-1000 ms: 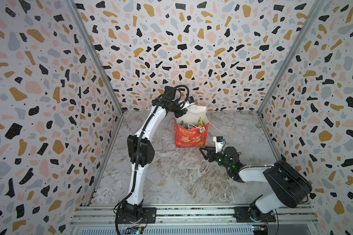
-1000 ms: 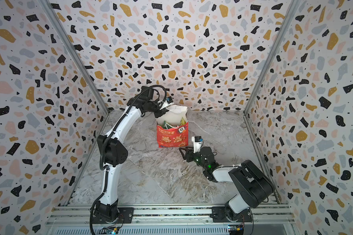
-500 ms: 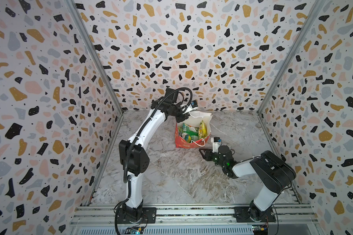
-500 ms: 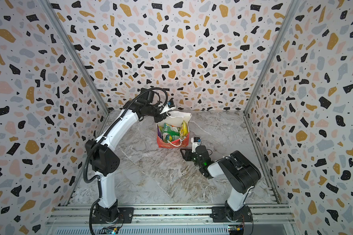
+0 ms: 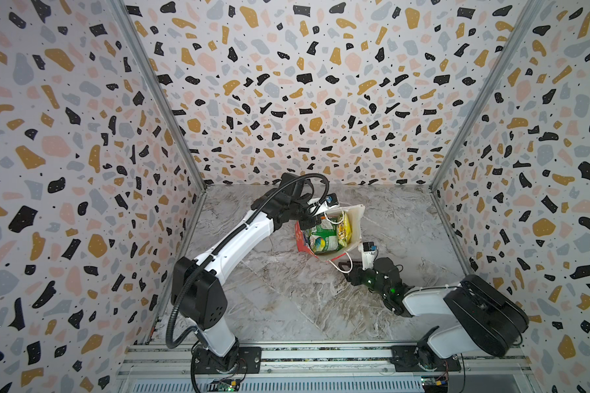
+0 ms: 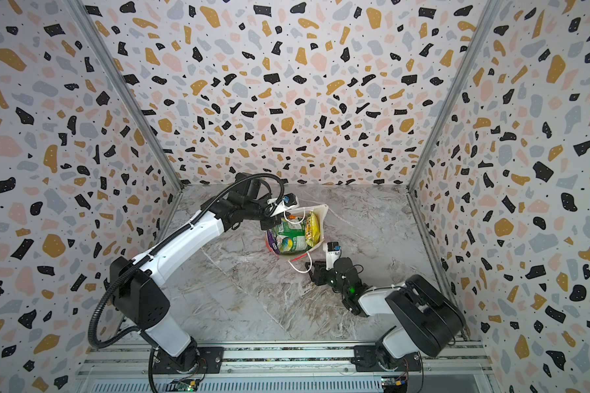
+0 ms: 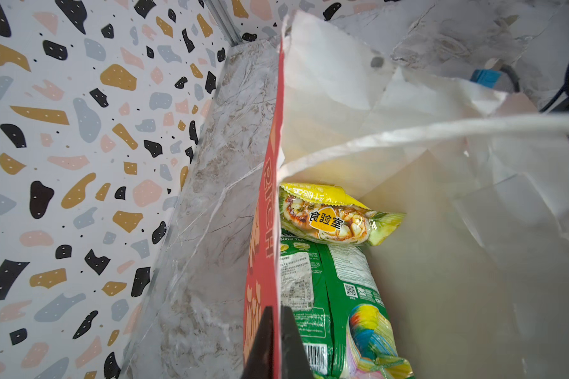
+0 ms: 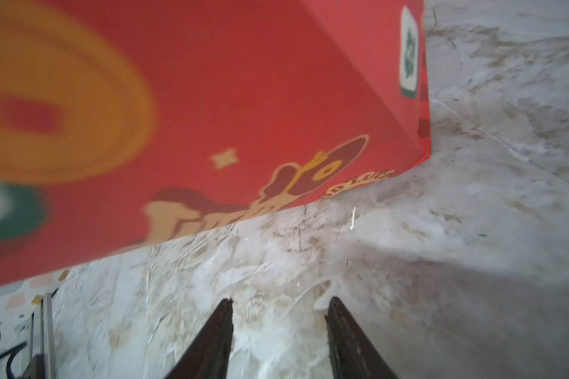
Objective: Take the snacks out of the paper bag
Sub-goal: Pick up the paper bag at the center of the table.
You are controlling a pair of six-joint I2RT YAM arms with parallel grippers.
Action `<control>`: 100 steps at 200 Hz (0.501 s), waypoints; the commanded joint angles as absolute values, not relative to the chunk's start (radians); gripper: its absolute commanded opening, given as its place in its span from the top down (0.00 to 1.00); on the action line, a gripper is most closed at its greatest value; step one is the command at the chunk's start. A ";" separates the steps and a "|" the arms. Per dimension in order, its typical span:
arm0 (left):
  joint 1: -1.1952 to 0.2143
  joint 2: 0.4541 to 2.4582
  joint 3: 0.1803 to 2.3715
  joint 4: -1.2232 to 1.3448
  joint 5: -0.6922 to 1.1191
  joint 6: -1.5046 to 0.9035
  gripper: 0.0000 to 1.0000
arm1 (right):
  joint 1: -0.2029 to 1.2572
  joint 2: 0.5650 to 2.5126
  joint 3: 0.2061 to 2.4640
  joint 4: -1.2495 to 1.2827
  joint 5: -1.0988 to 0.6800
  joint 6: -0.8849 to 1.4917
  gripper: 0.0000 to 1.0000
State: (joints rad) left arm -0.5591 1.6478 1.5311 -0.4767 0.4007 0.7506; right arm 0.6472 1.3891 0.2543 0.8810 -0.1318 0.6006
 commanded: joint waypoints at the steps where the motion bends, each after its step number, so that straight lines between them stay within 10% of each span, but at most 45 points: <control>1: -0.589 1.574 1.453 -0.287 0.445 0.676 1.00 | 0.652 1.302 0.200 0.834 -0.076 0.507 0.50; 52: -0.644 1.542 1.389 -0.250 0.440 0.607 1.00 | 0.646 1.342 0.240 0.787 -0.114 0.531 0.53; 100: -0.672 1.457 1.229 -0.112 0.451 0.511 1.00 | 0.635 0.969 0.209 0.459 0.019 0.567 0.54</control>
